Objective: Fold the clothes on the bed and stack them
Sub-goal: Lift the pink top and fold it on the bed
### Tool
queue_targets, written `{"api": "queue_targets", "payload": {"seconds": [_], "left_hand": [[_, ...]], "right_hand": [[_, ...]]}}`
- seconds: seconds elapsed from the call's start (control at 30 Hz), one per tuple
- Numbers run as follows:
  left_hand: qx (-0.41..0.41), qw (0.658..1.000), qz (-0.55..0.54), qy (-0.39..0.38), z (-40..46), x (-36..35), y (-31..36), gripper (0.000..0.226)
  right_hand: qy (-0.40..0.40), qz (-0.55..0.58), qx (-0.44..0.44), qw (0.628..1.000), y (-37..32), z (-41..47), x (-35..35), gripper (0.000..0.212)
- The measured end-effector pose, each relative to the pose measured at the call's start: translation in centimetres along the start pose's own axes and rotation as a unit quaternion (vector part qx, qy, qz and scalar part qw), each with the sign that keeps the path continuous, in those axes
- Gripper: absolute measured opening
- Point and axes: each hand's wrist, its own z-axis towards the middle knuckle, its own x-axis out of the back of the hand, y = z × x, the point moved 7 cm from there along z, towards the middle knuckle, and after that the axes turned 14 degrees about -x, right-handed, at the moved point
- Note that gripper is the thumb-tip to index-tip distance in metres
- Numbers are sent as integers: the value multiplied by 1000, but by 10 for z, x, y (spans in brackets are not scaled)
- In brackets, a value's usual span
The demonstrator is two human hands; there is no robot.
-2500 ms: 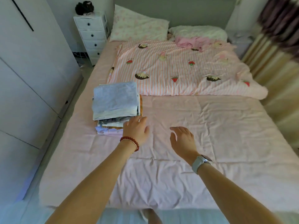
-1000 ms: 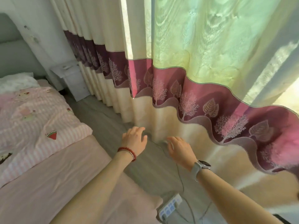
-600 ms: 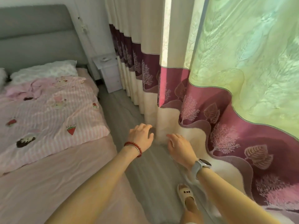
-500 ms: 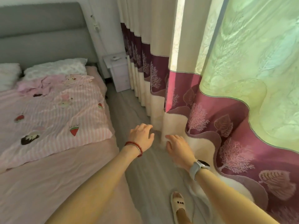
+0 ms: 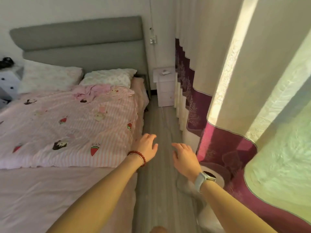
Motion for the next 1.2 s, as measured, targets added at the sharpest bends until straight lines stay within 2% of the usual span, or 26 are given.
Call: {"api": "queue_targets", "payload": {"seconds": [0.13,0.3,0.63,0.8,0.97,1.2], "left_hand": [[42,997,55,31,27,39,-35,41],[93,993,59,37,75,64,-99,40],[181,982,46,29,201,123,-304,47],[240,970,21,35,247,148,-395,47],[314,947,-25,60,270,138,-501,47],[428,899,-46,84,252,79,-658,47]], "right_hand": [[-19,3,36,999,-35,53,-3,42],[-55,11,76,996,-84,129,-30,42],[-105,1,138,985,-229,341,-111,39],[-150,-4,156,976,-290,417,-151,41],[-213,-38,184,959,-346,493,-218,41],[-247,-109,282,921,-433,575,-352,44]]}}
